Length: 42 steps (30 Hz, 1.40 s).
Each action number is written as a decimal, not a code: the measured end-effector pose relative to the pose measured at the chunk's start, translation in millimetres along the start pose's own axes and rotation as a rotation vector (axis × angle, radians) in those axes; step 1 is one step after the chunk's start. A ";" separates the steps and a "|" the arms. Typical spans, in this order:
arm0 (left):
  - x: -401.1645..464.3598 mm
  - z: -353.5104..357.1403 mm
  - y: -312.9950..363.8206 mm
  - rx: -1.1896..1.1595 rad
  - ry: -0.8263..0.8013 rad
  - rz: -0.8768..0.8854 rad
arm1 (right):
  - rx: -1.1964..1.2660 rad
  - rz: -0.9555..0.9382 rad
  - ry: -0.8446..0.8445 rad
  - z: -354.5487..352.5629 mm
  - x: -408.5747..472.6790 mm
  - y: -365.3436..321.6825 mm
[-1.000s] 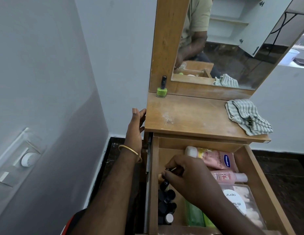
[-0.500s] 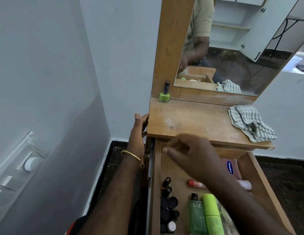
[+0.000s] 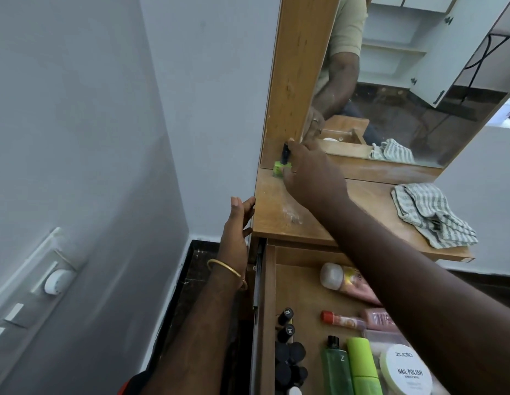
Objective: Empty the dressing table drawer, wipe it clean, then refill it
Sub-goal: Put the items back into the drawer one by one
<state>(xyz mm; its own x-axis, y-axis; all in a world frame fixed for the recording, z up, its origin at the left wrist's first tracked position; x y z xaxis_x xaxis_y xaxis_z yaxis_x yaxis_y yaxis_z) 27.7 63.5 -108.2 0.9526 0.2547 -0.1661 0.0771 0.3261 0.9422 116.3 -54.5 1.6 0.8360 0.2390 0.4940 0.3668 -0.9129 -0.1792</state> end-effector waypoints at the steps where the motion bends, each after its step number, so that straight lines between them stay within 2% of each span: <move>1: -0.4 0.0 0.6 0.002 -0.003 0.000 | 0.054 0.018 0.036 -1.6 0.5 -0.1; 5: -1.7 1.2 2.2 0.026 -0.006 0.009 | 0.219 0.069 0.106 -7.4 -2.1 0.7; 12: -2.1 0.1 2.2 0.032 0.019 0.026 | 0.425 0.049 0.161 -35.1 -46.6 -1.7; 21: -4.2 1.1 3.2 0.035 0.016 0.057 | 0.583 0.067 0.136 -67.2 -134.2 -6.1; 26: -4.2 0.8 3.5 0.045 0.011 0.073 | 0.591 0.098 0.070 -56.7 -167.1 -1.6; 33: -5.3 1.3 3.3 0.051 -0.008 0.092 | 0.475 0.153 -0.176 -17.3 -186.4 2.6; 42: -4.7 0.3 3.0 0.058 -0.009 0.096 | 0.537 0.209 -0.353 -3.3 -195.8 3.4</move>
<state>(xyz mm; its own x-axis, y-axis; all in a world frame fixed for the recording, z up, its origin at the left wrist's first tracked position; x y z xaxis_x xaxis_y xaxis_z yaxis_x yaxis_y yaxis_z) 23.6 63.0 -104.6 0.9590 0.2741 -0.0723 0.0023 0.2475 0.9689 -47.5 -105.5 -92.9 0.9612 0.2522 0.1115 0.2583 -0.6823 -0.6839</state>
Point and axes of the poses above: each hand's wrist, its own x-axis towards the middle knuckle, its own z-axis out of the palm, y = z × x, the point moved 5 cm from there along x, towards the middle knuckle, and after that the axes turned 3 degrees about y, right-handed, at the moved point
